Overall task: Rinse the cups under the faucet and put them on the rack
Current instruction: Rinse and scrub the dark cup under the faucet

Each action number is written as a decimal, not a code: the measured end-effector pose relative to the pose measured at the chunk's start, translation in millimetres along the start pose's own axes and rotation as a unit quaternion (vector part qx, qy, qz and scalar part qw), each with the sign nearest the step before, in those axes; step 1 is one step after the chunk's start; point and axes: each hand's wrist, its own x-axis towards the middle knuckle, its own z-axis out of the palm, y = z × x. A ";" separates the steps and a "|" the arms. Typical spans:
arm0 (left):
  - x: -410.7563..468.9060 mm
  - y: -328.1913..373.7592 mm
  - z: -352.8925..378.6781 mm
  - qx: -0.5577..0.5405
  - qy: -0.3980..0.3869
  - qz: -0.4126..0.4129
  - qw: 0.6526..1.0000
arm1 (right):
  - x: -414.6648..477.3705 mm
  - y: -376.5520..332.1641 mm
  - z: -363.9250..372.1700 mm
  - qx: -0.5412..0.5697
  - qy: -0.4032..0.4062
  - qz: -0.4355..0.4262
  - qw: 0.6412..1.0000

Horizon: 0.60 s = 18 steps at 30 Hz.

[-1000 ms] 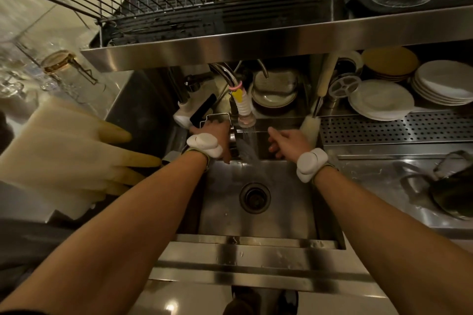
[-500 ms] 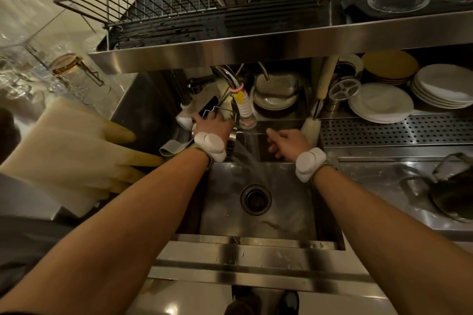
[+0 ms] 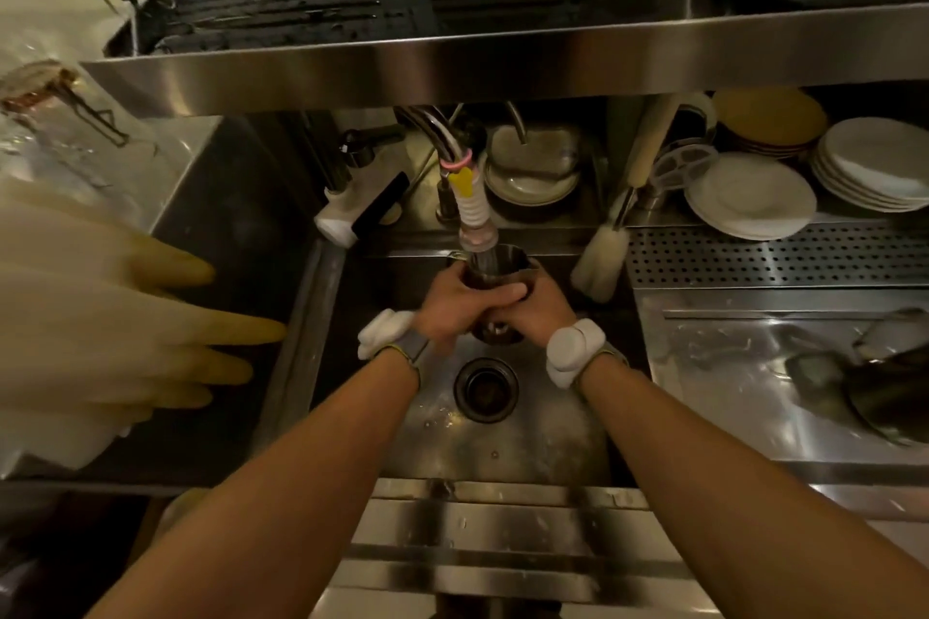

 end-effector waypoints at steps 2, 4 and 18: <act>-2.2 0.8 -9.8 0.026 -0.005 0.005 1.000 | 4.4 -10.0 4.4 0.008 0.027 -0.008 1.000; -1.2 -4.5 -26.9 0.054 0.079 0.016 0.995 | 3.3 -13.5 3.6 0.013 0.043 -0.026 0.999; 27.5 -27.9 -62.4 0.183 0.192 -0.009 0.964 | -5.8 -8.0 2.0 -0.049 0.038 -0.031 0.998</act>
